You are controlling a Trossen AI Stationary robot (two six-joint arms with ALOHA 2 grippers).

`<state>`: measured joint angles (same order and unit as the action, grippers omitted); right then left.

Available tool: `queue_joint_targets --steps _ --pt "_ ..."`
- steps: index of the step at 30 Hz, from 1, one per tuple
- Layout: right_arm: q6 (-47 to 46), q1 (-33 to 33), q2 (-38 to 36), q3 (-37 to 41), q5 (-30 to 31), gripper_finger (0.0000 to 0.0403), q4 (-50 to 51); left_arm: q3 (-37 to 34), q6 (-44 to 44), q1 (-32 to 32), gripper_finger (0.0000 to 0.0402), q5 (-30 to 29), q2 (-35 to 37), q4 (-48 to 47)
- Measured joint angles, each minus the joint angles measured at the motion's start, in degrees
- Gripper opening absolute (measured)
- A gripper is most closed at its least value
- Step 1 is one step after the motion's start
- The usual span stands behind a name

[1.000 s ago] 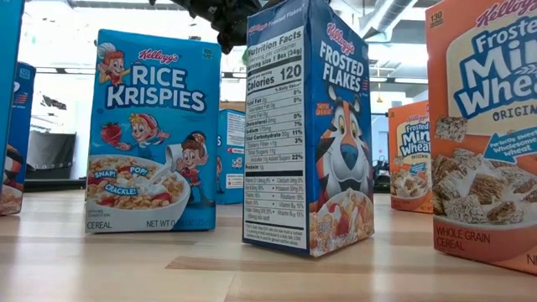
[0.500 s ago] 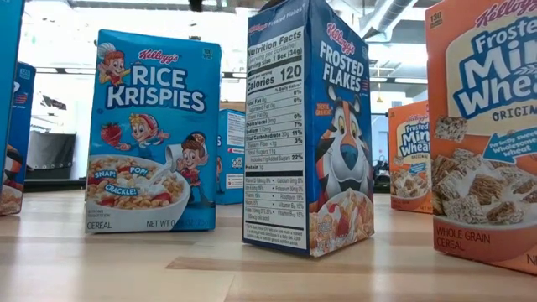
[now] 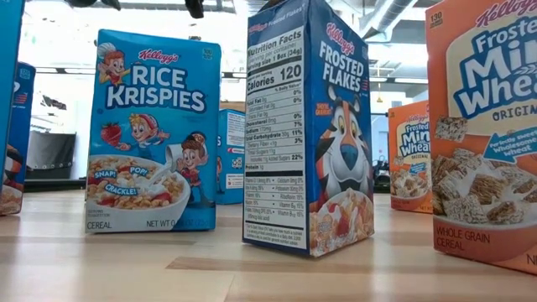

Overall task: Stack cereal on shelf
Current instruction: Put the top green cereal box on the shelf aligned with the other green cereal box

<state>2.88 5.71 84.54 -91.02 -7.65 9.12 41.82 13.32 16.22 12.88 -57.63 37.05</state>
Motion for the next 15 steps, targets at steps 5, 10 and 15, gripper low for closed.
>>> queue_joint_targets --steps 5,10,15 --pt "-2.03 0.67 1.01 0.07 -1.16 0.0282 0.98 0.00 0.04 0.07 0.0191 0.25 -0.12 -0.03" --pt "-2.00 0.18 0.66 0.02 -3.93 0.0298 0.36 0.00 0.04 0.05 0.0191 -0.12 -0.08 0.11" --pt "-0.83 -0.29 1.17 0.07 0.59 0.0330 1.10 0.00 1.13 -0.01 0.0192 0.42 -0.08 0.20"
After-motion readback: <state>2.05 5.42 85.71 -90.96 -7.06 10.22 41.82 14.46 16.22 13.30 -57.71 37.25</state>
